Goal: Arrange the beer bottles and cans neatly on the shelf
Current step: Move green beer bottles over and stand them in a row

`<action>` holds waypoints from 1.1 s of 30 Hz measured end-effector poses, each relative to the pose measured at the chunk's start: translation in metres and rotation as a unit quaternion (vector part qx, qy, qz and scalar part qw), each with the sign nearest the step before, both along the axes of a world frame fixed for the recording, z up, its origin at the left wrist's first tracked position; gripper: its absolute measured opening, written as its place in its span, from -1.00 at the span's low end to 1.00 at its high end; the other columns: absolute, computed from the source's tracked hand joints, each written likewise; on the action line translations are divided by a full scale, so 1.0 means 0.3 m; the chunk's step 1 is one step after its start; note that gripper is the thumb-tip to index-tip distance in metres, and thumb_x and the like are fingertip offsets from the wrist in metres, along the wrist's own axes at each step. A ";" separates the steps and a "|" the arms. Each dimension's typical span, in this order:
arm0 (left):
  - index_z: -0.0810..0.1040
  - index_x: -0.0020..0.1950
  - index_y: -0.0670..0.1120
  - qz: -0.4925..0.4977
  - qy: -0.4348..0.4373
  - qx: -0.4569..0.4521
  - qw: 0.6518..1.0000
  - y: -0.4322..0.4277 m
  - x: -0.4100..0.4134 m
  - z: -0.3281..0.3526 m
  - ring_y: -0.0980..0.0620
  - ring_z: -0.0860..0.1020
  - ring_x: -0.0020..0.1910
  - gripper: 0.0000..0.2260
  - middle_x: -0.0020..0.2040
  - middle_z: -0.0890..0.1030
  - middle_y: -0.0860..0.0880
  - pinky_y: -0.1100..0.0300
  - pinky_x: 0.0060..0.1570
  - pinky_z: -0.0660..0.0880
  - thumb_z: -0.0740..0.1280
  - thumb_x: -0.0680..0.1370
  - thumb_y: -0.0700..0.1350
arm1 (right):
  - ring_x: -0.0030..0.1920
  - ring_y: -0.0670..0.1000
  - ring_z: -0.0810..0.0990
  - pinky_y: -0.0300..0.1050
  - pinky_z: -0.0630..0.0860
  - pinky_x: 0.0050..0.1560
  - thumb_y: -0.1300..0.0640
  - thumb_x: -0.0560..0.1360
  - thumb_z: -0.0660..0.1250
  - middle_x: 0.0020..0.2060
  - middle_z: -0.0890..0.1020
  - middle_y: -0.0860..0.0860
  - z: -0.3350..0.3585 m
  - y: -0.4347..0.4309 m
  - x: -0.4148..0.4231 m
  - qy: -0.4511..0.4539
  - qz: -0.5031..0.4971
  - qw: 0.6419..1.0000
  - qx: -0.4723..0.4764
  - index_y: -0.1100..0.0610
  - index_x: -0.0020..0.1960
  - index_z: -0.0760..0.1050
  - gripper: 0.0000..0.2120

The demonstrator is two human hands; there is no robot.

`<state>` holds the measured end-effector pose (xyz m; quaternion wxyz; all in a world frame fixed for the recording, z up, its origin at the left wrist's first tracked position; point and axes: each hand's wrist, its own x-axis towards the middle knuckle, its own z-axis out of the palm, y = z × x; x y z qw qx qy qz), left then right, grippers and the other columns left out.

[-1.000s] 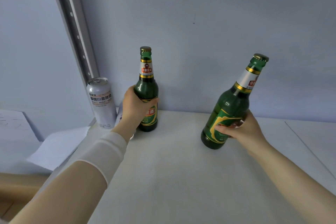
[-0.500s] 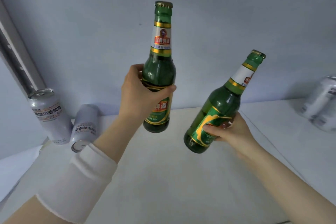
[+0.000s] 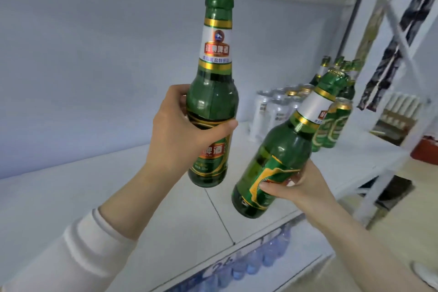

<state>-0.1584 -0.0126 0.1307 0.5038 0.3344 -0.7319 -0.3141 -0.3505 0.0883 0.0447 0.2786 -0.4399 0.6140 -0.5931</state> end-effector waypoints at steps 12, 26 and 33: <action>0.34 0.11 0.08 -0.171 -0.017 0.011 0.985 0.248 -0.831 -0.027 0.35 0.47 -0.06 -0.41 -0.06 0.47 0.26 0.48 -0.11 0.40 0.55 0.20 0.03 | -0.04 -0.01 0.64 -0.20 0.53 -0.14 0.27 0.09 0.63 -0.05 0.67 0.04 -0.034 0.408 -0.701 0.021 -0.166 0.986 0.025 0.13 0.13 0.46 -0.34; 0.30 0.11 0.08 -0.171 -0.045 0.040 0.984 0.172 -1.547 -0.178 0.12 0.49 0.07 -0.38 0.07 0.51 0.08 0.48 -0.07 0.36 0.55 0.18 0.07 | 0.03 -0.05 0.61 -0.12 0.53 -0.01 0.24 0.11 0.61 0.02 0.64 -0.03 -0.011 0.318 -1.419 0.107 -0.193 0.972 0.077 0.09 0.20 0.41 -0.28; 0.34 0.29 -0.07 -0.081 -0.073 0.058 0.992 0.126 -1.738 -0.254 0.11 0.48 0.11 -0.27 0.16 0.52 0.02 0.26 0.06 0.41 0.56 0.21 0.05 | 0.04 -0.18 0.55 -0.37 0.44 -0.14 0.17 0.13 0.61 0.04 0.58 -0.13 -0.052 0.172 -1.643 0.128 -0.123 0.980 0.088 0.04 0.22 0.37 -0.28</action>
